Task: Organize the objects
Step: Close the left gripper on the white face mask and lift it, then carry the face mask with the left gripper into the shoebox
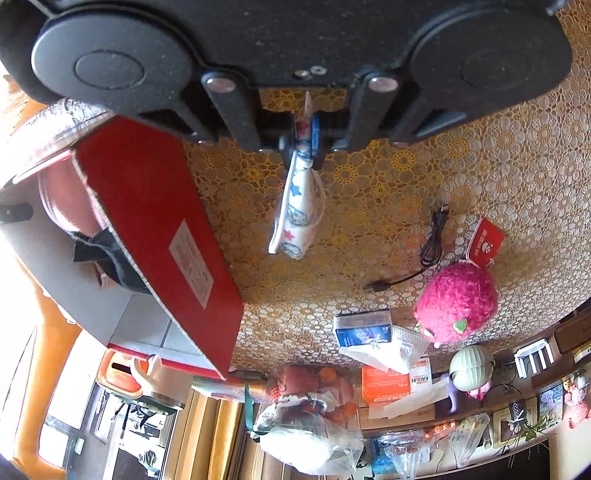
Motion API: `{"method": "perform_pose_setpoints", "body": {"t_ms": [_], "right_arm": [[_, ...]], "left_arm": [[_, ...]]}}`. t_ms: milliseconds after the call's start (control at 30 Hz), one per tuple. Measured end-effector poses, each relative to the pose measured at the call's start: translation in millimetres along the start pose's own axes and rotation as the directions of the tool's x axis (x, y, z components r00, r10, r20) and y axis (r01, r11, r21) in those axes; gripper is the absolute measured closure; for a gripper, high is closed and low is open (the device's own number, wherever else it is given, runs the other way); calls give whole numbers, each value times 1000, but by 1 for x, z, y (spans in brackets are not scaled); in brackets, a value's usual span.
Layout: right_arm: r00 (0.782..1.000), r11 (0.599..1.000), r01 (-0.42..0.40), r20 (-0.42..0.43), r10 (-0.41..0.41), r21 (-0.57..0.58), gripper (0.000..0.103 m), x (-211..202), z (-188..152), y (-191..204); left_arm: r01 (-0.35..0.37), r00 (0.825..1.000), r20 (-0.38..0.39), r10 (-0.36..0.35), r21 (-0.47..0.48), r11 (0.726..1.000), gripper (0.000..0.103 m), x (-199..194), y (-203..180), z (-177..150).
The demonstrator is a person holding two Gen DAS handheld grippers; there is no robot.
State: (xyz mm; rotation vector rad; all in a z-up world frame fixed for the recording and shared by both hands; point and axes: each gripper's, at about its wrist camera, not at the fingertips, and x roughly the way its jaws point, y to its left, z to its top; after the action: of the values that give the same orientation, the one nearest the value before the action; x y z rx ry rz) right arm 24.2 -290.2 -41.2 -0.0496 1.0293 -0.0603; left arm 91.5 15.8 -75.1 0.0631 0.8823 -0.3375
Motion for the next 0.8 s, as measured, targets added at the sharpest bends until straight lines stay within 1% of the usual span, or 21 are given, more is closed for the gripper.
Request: {"method": "perform_pose_setpoints", "body": {"t_ms": [167, 267, 367, 600, 667, 800], "right_arm": [[1000, 1000, 2, 2, -2, -4, 96, 0, 0, 0], [1000, 1000, 3, 3, -3, -3, 96, 0, 0, 1], [1000, 1000, 3, 4, -3, 0, 96, 0, 0, 0], [1000, 1000, 0, 5, 0, 5, 96, 0, 0, 0], [1000, 1000, -3, 5, 3, 9, 96, 0, 0, -1], [1000, 1000, -8, 6, 8, 11, 96, 0, 0, -1]], "left_arm": [[43, 998, 39, -44, 7, 999, 98, -20, -13, 18], [47, 995, 83, -50, 36, 998, 98, -31, -26, 33], [69, 991, 108, -75, 62, 996, 98, -39, -40, 46], [97, 985, 127, -116, 147, 984, 97, -39, -79, 68], [109, 984, 120, -129, 161, 981, 97, -34, -89, 74], [109, 985, 108, -131, 195, 975, 97, -23, -106, 85]]}}
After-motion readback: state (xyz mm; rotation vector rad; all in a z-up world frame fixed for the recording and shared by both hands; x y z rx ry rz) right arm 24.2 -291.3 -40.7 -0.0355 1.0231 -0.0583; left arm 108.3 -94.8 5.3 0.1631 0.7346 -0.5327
